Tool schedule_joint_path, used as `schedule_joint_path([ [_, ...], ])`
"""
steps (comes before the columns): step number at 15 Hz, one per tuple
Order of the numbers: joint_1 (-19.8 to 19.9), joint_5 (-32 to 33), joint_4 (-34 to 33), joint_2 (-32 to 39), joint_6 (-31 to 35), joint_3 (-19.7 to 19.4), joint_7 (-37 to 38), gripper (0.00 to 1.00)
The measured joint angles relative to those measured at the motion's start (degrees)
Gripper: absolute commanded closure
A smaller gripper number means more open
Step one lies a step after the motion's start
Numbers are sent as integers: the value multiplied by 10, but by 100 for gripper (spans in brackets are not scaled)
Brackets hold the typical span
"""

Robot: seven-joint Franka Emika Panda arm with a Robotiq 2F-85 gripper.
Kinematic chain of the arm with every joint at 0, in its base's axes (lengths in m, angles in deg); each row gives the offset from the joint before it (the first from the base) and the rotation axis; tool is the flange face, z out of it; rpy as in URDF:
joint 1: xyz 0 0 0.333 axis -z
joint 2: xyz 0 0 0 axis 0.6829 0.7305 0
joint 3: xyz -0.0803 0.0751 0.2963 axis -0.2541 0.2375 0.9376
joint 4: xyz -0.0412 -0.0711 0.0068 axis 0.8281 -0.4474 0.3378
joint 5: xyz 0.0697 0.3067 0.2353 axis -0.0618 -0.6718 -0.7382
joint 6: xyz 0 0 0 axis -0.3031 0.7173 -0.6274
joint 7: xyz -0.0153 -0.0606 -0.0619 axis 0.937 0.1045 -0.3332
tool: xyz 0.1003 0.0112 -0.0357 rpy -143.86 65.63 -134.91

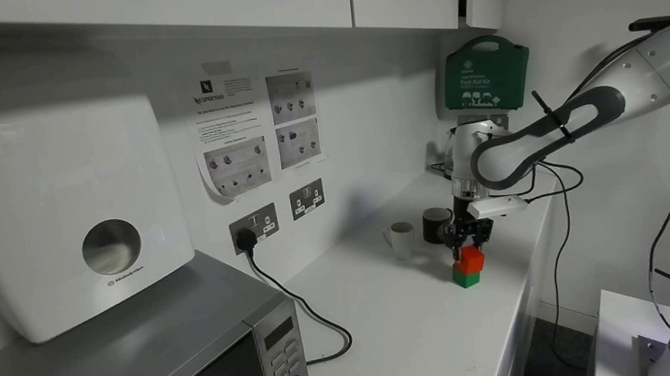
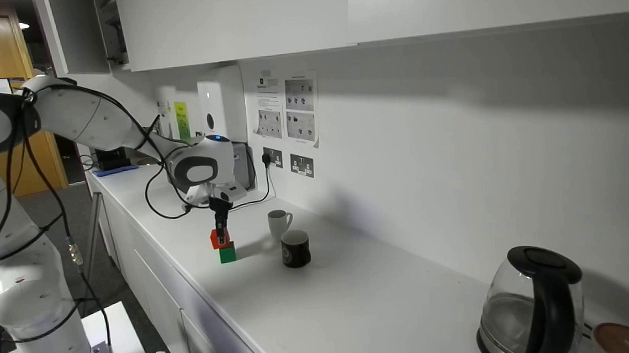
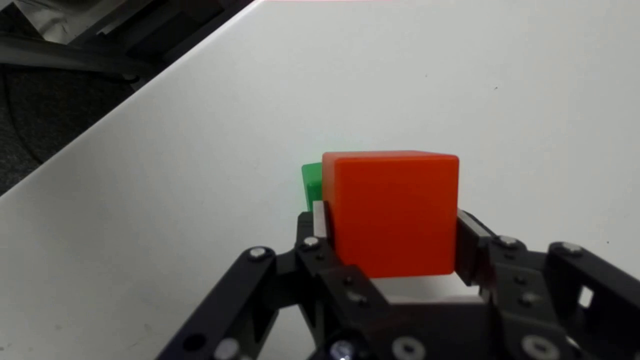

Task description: Put the green cube on the counter top and the orange cube on top

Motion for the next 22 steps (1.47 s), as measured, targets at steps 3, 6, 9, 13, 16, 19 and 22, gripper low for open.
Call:
schedule_joint_path([
  [3, 2, 3, 0, 0, 0, 0, 0, 68],
  [6, 3, 12, 0, 0, 0, 0, 0, 68],
  [9, 3, 23, 0, 0, 0, 0, 0, 68],
  [13, 3, 28, 0, 0, 0, 1, 0, 68],
  [16, 3, 28, 0, 0, 0, 2, 0, 68],
  [19, 3, 28, -1, 0, 0, 3, 0, 68],
  [22, 3, 28, -2, 0, 0, 4, 0, 68],
])
